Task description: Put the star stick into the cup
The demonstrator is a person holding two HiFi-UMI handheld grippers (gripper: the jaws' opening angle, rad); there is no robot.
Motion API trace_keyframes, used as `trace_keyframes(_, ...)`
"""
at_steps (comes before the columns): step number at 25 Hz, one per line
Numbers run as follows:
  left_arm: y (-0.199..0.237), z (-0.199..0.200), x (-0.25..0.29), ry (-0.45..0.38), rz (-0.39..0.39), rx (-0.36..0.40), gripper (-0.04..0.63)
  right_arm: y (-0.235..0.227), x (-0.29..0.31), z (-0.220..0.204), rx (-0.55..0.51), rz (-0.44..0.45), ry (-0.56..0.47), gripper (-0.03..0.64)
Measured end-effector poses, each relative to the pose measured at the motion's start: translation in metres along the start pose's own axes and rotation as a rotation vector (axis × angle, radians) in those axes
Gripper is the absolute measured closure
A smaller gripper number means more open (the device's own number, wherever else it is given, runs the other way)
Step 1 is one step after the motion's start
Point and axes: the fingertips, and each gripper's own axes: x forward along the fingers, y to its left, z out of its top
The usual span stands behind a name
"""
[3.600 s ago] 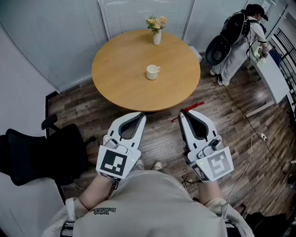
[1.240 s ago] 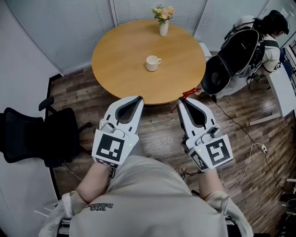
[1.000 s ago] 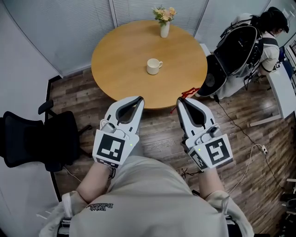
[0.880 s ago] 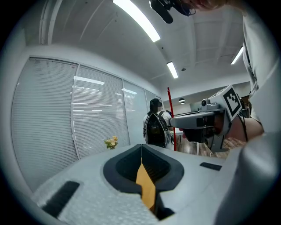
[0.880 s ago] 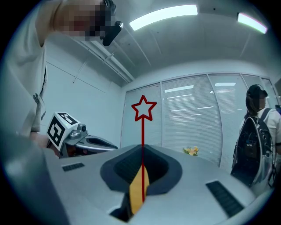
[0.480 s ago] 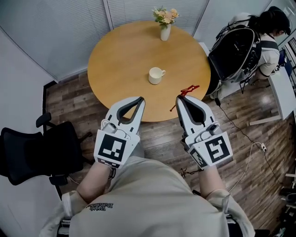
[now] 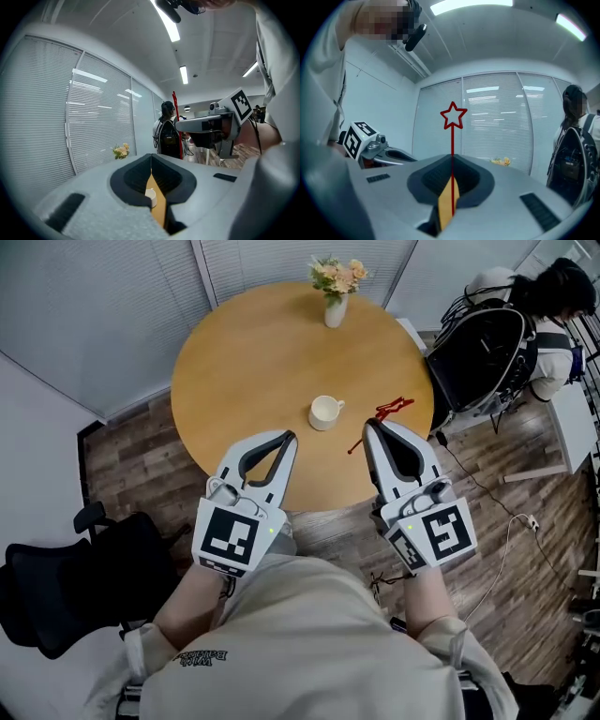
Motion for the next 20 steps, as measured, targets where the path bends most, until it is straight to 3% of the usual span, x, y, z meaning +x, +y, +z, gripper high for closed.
trace_keyframes(7, 0.053, -0.021, 0.023, 0.014, -0.041, -0.031, 0.574, -0.011, 0.059, -0.012, 0.023, -0.052, 0.016, 0.588)
trace_keyframes(13, 0.048, -0.019, 0.029, 0.009, -0.071, 0.005, 0.574, -0.015, 0.066, -0.021, 0.023, -0.058, 0.034, 0.588)
trace_keyframes(20, 0.043, -0.031, 0.035, 0.029, -0.067, -0.030, 0.574, -0.021, 0.066, -0.033, 0.034, -0.055, 0.053, 0.588)
